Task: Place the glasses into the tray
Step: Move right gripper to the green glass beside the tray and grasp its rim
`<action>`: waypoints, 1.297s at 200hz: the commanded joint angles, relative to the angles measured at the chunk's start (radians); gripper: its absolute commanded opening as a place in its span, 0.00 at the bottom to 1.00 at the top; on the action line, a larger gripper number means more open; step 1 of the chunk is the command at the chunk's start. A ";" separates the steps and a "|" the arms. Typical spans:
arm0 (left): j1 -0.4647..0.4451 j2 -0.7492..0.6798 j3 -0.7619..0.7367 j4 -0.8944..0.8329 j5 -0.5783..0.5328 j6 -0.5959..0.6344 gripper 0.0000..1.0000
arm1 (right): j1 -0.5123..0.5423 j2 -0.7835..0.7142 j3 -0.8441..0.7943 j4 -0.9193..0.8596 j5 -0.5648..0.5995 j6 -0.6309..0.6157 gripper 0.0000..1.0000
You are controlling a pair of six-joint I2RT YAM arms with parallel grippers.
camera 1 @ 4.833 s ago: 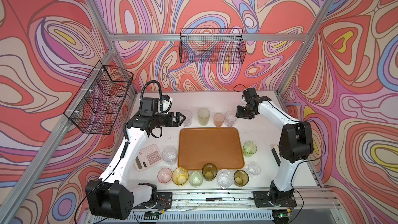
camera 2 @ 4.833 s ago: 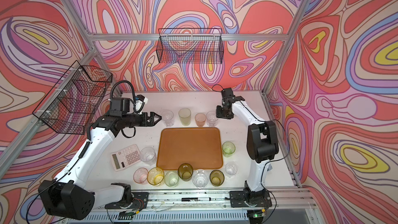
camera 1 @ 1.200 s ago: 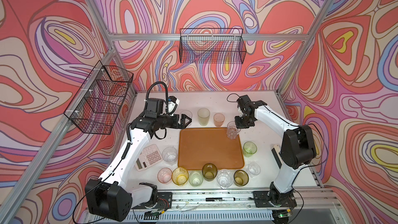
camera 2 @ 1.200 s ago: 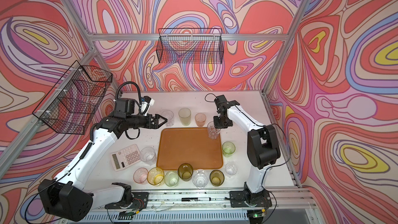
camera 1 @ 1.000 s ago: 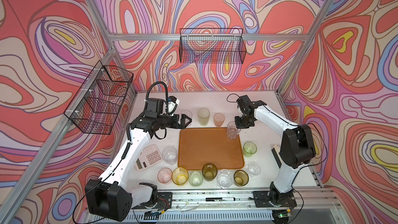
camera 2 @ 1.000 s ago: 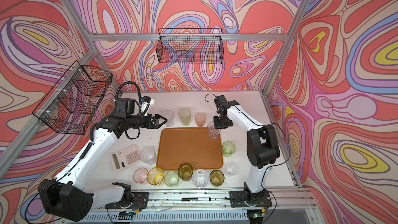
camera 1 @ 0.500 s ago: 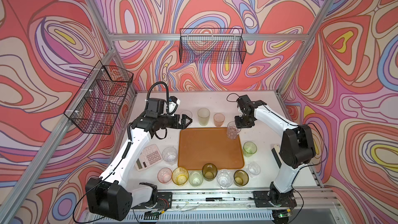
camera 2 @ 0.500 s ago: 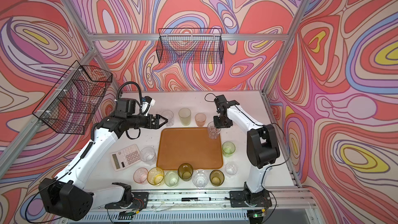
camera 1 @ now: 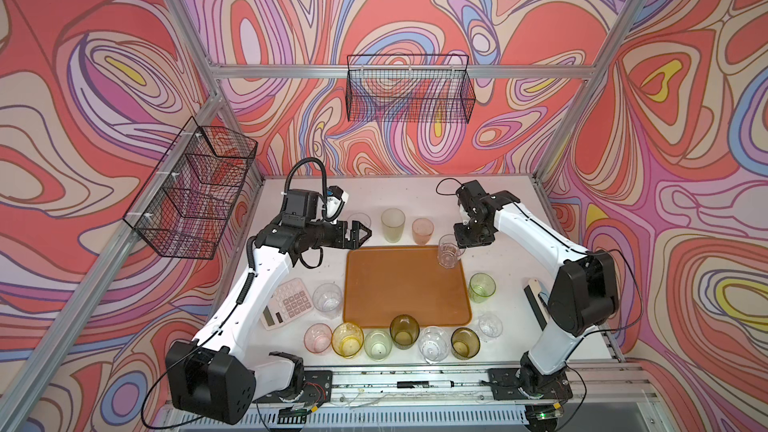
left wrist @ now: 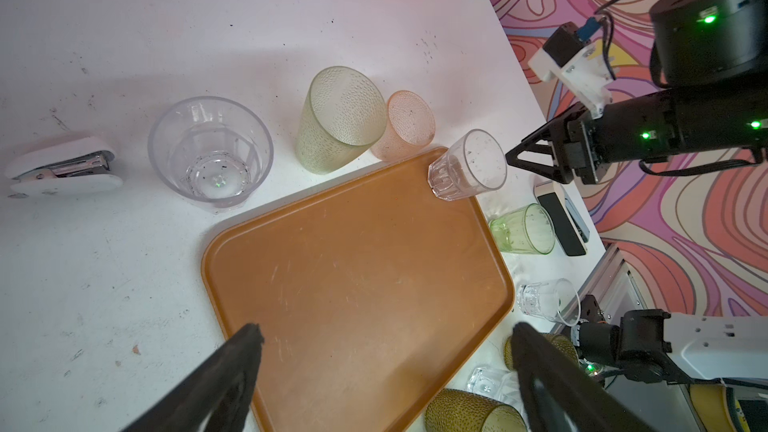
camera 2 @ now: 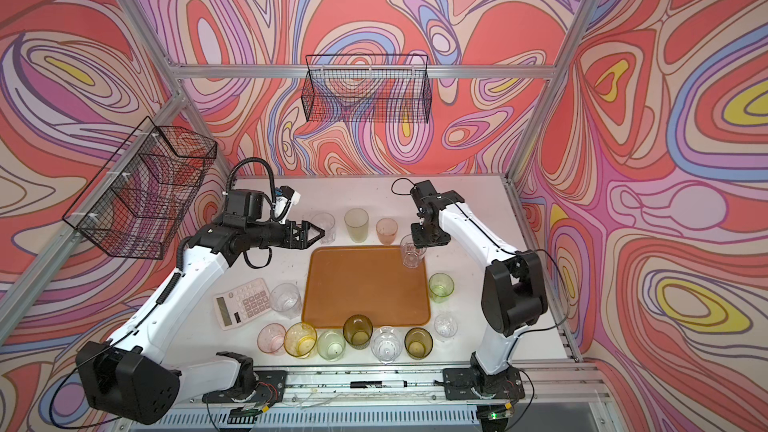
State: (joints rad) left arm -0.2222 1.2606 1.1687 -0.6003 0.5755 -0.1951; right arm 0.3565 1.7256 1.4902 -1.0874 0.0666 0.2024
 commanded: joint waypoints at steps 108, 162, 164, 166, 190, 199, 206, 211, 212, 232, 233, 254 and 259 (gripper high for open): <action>-0.009 -0.013 -0.006 0.006 -0.010 0.002 0.96 | 0.083 -0.236 -0.143 -0.147 -0.022 0.115 0.50; -0.009 -0.009 -0.005 0.005 -0.014 0.001 0.96 | 0.105 -0.273 -0.244 -0.129 -0.044 0.155 0.47; -0.008 -0.009 -0.005 0.005 -0.014 0.001 0.96 | 0.107 -0.274 -0.248 -0.128 -0.044 0.156 0.47; -0.009 -0.009 -0.005 0.005 -0.014 0.001 0.96 | 0.107 -0.275 -0.251 -0.126 -0.046 0.158 0.47; -0.009 -0.007 -0.006 0.004 -0.018 0.000 0.96 | 0.114 -0.278 -0.285 -0.110 -0.050 0.172 0.46; -0.009 -0.007 -0.006 0.003 -0.021 0.000 0.96 | 0.114 -0.281 -0.299 -0.103 -0.050 0.177 0.46; -0.009 -0.007 -0.006 0.004 -0.023 0.000 0.96 | 0.114 -0.282 -0.311 -0.095 -0.050 0.179 0.45; -0.009 -0.006 -0.006 0.002 -0.025 0.000 0.96 | 0.114 -0.284 -0.316 -0.089 -0.052 0.181 0.45; -0.009 -0.006 -0.006 0.002 -0.025 0.000 0.96 | 0.114 -0.283 -0.318 -0.088 -0.054 0.181 0.45; -0.009 -0.006 -0.006 0.002 -0.025 0.000 0.96 | 0.116 -0.281 -0.346 -0.062 -0.063 0.192 0.44; -0.009 -0.006 -0.005 0.002 -0.025 0.000 0.96 | 0.116 -0.281 -0.347 -0.060 -0.064 0.193 0.43; -0.009 -0.006 -0.006 0.002 -0.024 0.000 0.96 | 0.115 -0.275 -0.377 -0.022 -0.069 0.211 0.42; -0.009 -0.006 -0.006 0.002 -0.024 0.000 0.96 | 0.116 -0.273 -0.384 -0.015 -0.071 0.213 0.42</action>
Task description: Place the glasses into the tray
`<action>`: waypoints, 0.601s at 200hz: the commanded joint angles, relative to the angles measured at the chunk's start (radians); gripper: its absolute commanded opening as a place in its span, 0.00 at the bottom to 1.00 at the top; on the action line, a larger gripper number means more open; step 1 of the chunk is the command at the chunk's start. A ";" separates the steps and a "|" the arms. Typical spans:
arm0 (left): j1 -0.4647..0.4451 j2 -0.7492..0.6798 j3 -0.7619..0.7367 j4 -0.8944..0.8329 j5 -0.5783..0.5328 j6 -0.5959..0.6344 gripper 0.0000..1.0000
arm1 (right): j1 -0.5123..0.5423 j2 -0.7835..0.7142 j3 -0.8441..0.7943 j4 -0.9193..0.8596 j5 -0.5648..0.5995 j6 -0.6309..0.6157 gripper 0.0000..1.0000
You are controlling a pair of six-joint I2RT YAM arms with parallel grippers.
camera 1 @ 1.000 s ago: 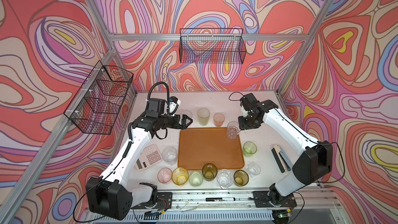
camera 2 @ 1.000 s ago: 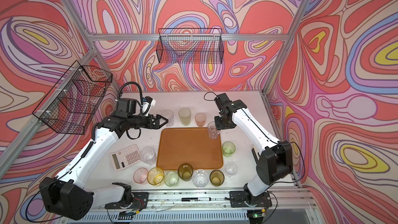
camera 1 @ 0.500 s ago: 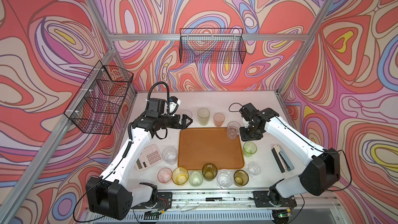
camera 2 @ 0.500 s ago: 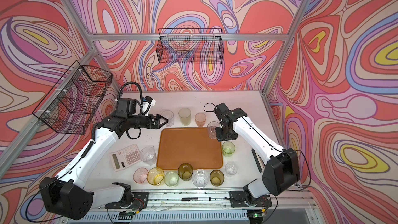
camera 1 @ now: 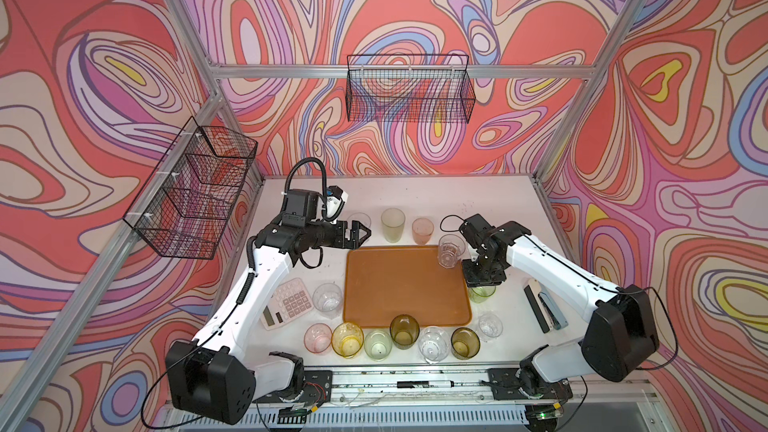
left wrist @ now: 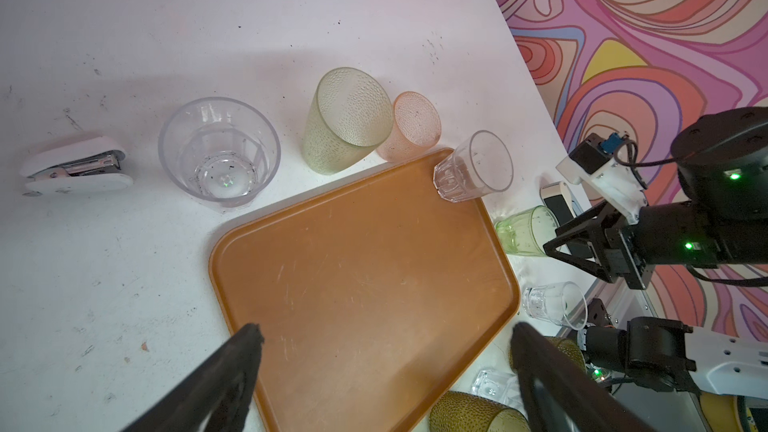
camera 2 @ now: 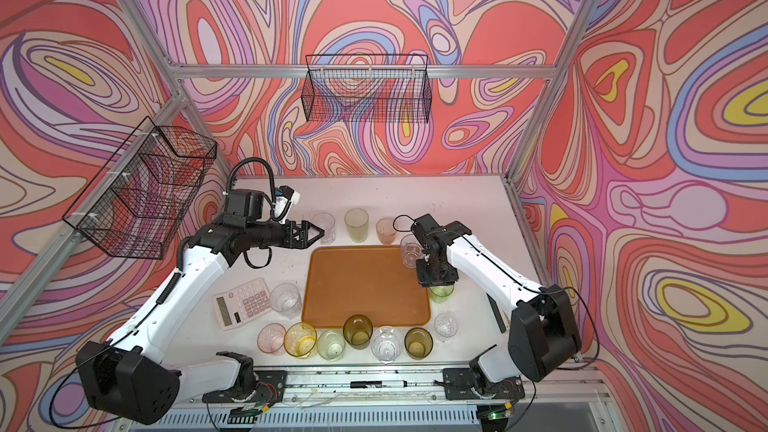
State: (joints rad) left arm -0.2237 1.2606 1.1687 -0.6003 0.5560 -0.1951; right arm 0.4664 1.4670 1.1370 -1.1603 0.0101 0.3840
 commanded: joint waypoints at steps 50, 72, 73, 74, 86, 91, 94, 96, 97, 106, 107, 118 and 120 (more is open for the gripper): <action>-0.012 -0.002 -0.005 0.002 -0.001 0.000 0.95 | 0.006 0.010 -0.064 0.096 -0.022 0.037 0.35; -0.013 0.002 -0.006 0.000 -0.001 0.000 0.95 | 0.006 0.024 -0.070 0.096 -0.012 0.029 0.32; -0.013 0.003 -0.005 0.000 -0.001 0.000 0.95 | 0.006 0.024 -0.070 0.097 -0.012 0.030 0.32; -0.013 0.002 -0.005 0.001 -0.001 0.000 0.95 | 0.007 0.025 -0.071 0.097 -0.013 0.030 0.32; -0.014 0.003 -0.004 0.000 0.001 0.000 0.94 | 0.007 0.029 -0.073 0.100 -0.010 0.029 0.30; -0.013 0.002 -0.004 0.000 0.000 0.000 0.94 | 0.007 0.030 -0.074 0.103 -0.013 0.028 0.29; -0.014 0.002 -0.004 0.001 0.001 0.000 0.94 | 0.007 0.031 -0.075 0.104 -0.013 0.027 0.29; -0.013 0.003 -0.003 0.001 0.000 0.000 0.94 | 0.006 0.031 -0.075 0.106 -0.013 0.027 0.29; -0.013 0.003 -0.004 0.001 0.001 0.000 0.94 | 0.007 0.031 -0.075 0.105 -0.013 0.027 0.28; -0.014 0.003 -0.004 0.001 0.000 0.000 0.94 | 0.006 0.033 -0.078 0.109 -0.016 0.026 0.28; -0.013 0.003 -0.004 0.001 -0.001 0.000 0.94 | 0.006 0.033 -0.078 0.109 -0.015 0.026 0.27; -0.013 0.005 -0.004 0.000 -0.001 0.000 0.94 | 0.006 0.035 -0.080 0.111 -0.015 0.025 0.25; -0.014 0.005 -0.004 0.000 -0.001 0.000 0.94 | 0.006 0.036 -0.080 0.111 -0.015 0.025 0.25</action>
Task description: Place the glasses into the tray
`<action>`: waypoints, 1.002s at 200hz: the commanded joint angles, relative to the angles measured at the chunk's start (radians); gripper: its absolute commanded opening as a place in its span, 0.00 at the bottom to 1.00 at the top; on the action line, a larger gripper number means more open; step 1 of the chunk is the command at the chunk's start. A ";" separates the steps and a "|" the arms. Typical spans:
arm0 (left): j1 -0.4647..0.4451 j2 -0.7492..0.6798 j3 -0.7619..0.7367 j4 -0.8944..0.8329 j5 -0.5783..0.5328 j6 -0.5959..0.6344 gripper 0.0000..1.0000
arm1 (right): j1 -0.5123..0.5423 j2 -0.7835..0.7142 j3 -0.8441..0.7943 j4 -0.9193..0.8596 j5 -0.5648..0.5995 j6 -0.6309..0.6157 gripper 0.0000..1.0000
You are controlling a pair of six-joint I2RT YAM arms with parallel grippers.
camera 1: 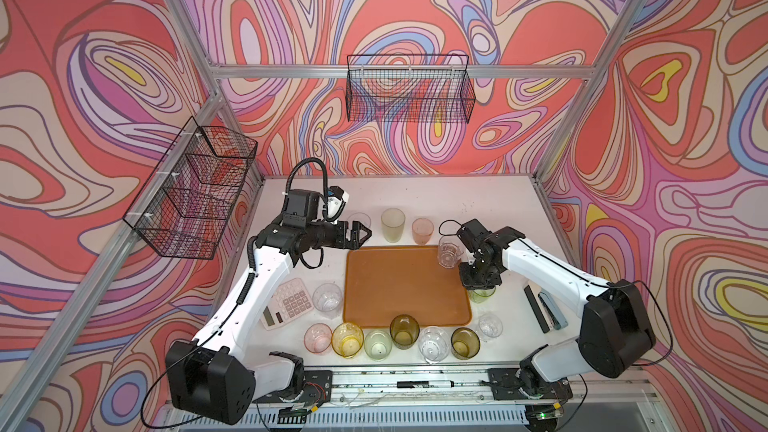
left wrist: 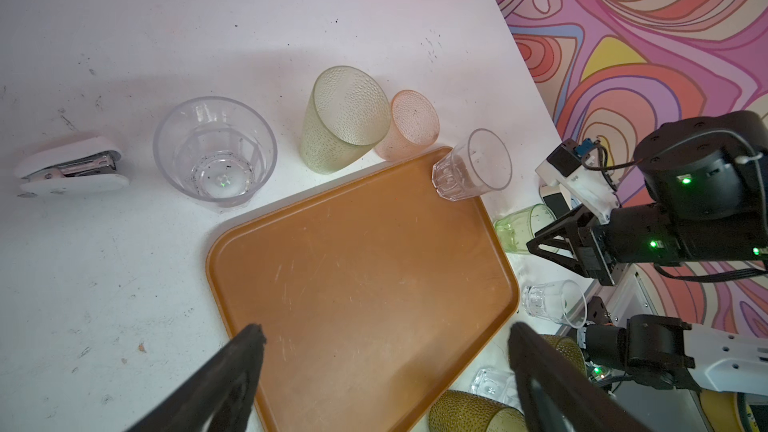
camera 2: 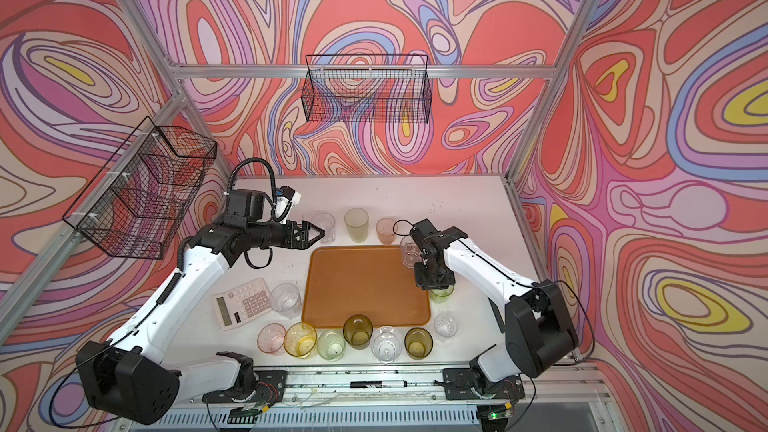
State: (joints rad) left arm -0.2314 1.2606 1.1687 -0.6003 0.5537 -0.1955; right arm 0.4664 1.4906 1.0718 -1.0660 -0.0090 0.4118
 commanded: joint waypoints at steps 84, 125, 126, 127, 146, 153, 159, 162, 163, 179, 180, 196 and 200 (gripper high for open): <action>-0.007 0.006 0.000 -0.007 -0.004 0.002 0.95 | 0.006 0.009 -0.020 0.011 0.025 -0.004 0.14; -0.023 0.002 0.008 -0.026 -0.039 0.022 0.95 | 0.008 0.008 -0.019 0.003 0.028 -0.004 0.09; -0.025 0.002 0.009 -0.027 -0.042 0.023 0.95 | 0.009 0.008 -0.019 0.003 0.028 -0.004 0.09; -0.027 0.002 0.009 -0.030 -0.044 0.023 0.95 | 0.008 0.008 -0.019 0.003 0.028 -0.005 0.09; -0.064 0.006 0.024 -0.053 -0.086 0.046 0.96 | 0.008 -0.001 -0.022 -0.002 0.036 -0.005 0.06; -0.077 0.010 0.034 -0.062 -0.093 0.047 0.96 | 0.009 -0.005 -0.020 -0.007 0.040 -0.007 0.04; -0.084 0.016 0.041 -0.068 -0.091 0.043 0.96 | 0.008 -0.007 -0.015 -0.013 0.042 -0.005 0.02; -0.088 0.019 0.045 -0.071 -0.089 0.041 0.97 | 0.008 -0.008 -0.012 -0.015 0.043 -0.006 0.02; -0.088 0.020 0.047 -0.072 -0.086 0.041 0.97 | 0.008 -0.009 -0.011 -0.019 0.043 -0.007 0.01; -0.093 0.032 0.055 -0.068 -0.050 0.032 0.97 | 0.008 -0.007 0.015 -0.048 0.050 -0.020 0.00; -0.093 0.032 0.055 -0.068 -0.048 0.031 0.97 | 0.008 -0.007 0.018 -0.051 0.050 -0.021 0.00; -0.093 0.034 0.057 -0.062 -0.044 0.029 0.97 | 0.008 -0.004 0.052 -0.086 0.067 -0.034 0.00; -0.093 0.033 0.057 -0.062 -0.049 0.030 0.97 | 0.008 -0.004 0.062 -0.095 0.071 -0.036 0.00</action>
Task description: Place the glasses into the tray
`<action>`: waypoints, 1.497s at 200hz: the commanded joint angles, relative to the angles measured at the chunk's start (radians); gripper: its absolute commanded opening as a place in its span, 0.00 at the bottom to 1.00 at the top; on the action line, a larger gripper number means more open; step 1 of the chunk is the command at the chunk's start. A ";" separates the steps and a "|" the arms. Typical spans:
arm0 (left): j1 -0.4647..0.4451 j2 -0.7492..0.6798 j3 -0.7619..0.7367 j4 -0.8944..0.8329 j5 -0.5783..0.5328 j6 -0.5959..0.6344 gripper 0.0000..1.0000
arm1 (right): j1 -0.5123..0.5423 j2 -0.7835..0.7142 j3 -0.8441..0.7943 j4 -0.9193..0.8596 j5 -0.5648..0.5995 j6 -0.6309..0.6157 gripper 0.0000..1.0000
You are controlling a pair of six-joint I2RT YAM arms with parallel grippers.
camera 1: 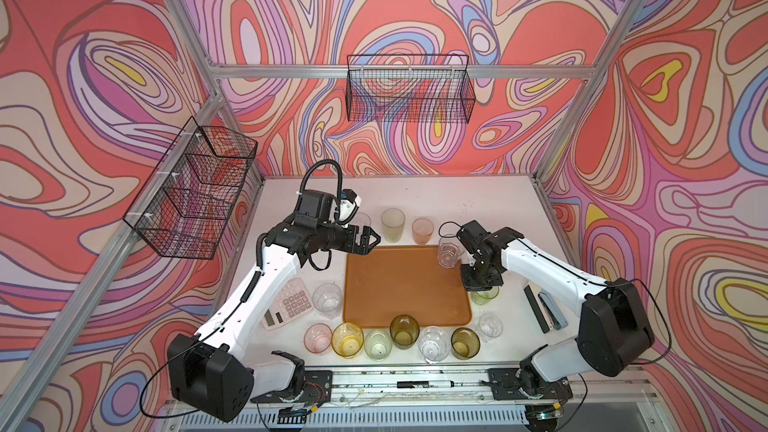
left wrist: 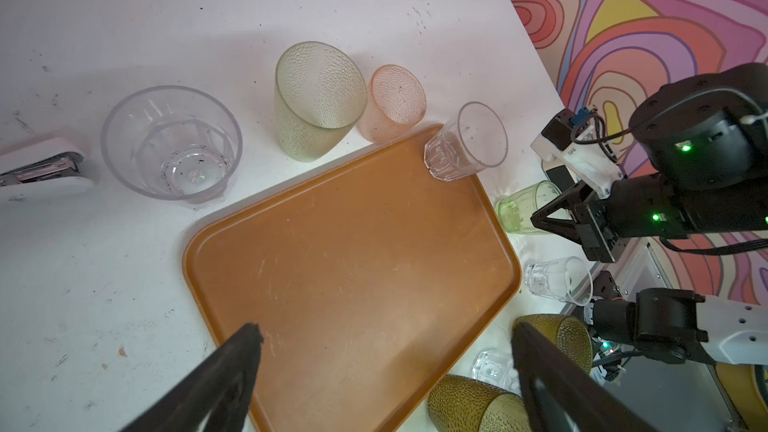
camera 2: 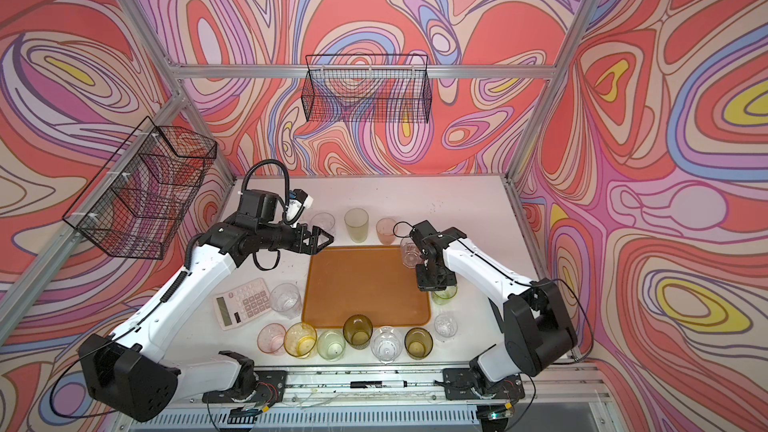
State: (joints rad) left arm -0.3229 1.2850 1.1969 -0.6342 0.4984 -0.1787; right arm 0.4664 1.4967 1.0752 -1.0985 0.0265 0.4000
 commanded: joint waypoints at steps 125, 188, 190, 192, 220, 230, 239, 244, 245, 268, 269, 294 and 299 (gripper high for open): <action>-0.001 -0.050 0.009 -0.038 -0.081 0.066 0.99 | 0.027 -0.042 0.208 -0.116 -0.020 -0.031 0.00; 0.000 -0.069 -0.005 -0.022 -0.087 0.062 0.99 | 0.081 0.042 0.245 -0.064 -0.020 -0.020 0.00; -0.001 -0.069 -0.005 -0.022 -0.086 0.062 0.99 | 0.083 0.046 0.245 -0.062 -0.019 -0.020 0.00; 0.000 -0.069 -0.004 -0.022 -0.086 0.062 0.99 | 0.086 0.048 0.247 -0.060 -0.017 -0.020 0.00; 0.001 -0.069 -0.006 -0.021 -0.082 0.062 0.99 | 0.113 0.086 0.251 -0.037 -0.010 -0.016 0.00; 0.000 -0.067 -0.005 -0.019 -0.079 0.060 0.99 | 0.124 0.096 0.248 -0.031 -0.008 -0.014 0.00; 0.000 -0.065 -0.007 -0.021 -0.076 0.059 0.99 | 0.132 0.103 0.246 -0.024 -0.008 -0.012 0.00; -0.001 -0.065 -0.006 -0.020 -0.075 0.057 0.99 | 0.135 0.107 0.246 -0.020 -0.007 -0.012 0.00; 0.000 -0.065 -0.006 -0.020 -0.075 0.058 0.99 | 0.135 0.107 0.246 -0.020 -0.008 -0.012 0.00; 0.000 -0.065 -0.005 -0.021 -0.075 0.061 0.98 | 0.146 0.131 0.246 -0.010 0.003 -0.012 0.00; 0.000 -0.065 -0.005 -0.021 -0.076 0.062 0.98 | 0.146 0.131 0.246 -0.010 0.004 -0.012 0.00; 0.001 -0.065 -0.005 -0.022 -0.082 0.065 0.98 | 0.150 0.150 0.239 0.004 0.006 -0.016 0.00; 0.000 -0.064 -0.005 -0.023 -0.080 0.064 0.98 | 0.151 0.153 0.238 0.007 0.007 -0.018 0.00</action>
State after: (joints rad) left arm -0.3225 1.2366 1.1980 -0.6571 0.4179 -0.1310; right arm 0.6098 1.6268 1.3075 -1.1179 0.0120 0.3794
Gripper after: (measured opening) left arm 0.985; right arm 0.049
